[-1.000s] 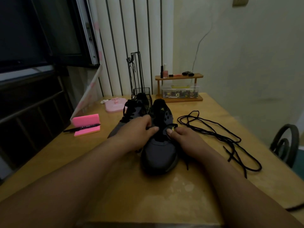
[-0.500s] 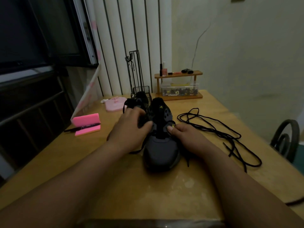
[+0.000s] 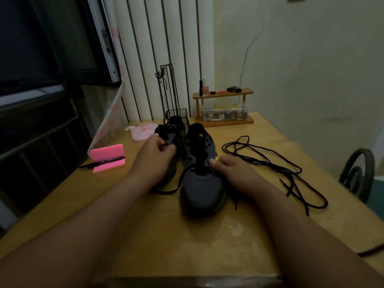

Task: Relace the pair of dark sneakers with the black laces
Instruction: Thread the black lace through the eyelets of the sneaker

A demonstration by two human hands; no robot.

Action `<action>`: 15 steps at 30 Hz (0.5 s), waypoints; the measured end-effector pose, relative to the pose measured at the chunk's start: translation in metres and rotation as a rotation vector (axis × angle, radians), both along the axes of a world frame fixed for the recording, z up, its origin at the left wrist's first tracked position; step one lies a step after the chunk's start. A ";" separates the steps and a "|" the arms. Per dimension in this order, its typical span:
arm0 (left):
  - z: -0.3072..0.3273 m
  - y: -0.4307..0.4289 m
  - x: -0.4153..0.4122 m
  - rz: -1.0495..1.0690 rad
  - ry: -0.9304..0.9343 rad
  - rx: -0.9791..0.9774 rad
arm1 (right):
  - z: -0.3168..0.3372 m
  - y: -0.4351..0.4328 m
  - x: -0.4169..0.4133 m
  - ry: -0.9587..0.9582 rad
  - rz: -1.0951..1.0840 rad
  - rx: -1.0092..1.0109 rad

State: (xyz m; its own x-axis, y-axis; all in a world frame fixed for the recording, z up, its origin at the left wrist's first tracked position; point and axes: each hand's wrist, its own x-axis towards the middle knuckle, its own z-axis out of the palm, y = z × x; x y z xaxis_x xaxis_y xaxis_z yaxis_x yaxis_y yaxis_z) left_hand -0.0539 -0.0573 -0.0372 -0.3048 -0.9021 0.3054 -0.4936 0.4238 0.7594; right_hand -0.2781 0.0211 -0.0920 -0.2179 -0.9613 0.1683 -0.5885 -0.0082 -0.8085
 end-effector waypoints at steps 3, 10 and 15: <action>-0.007 0.003 -0.006 -0.169 -0.371 -0.039 | 0.000 0.000 0.001 -0.033 0.006 0.006; 0.015 -0.005 0.003 -0.011 0.243 0.020 | 0.004 0.005 0.004 -0.029 0.007 0.007; 0.002 0.009 0.008 0.042 -0.256 -0.316 | 0.015 0.018 0.004 -0.143 -0.022 0.033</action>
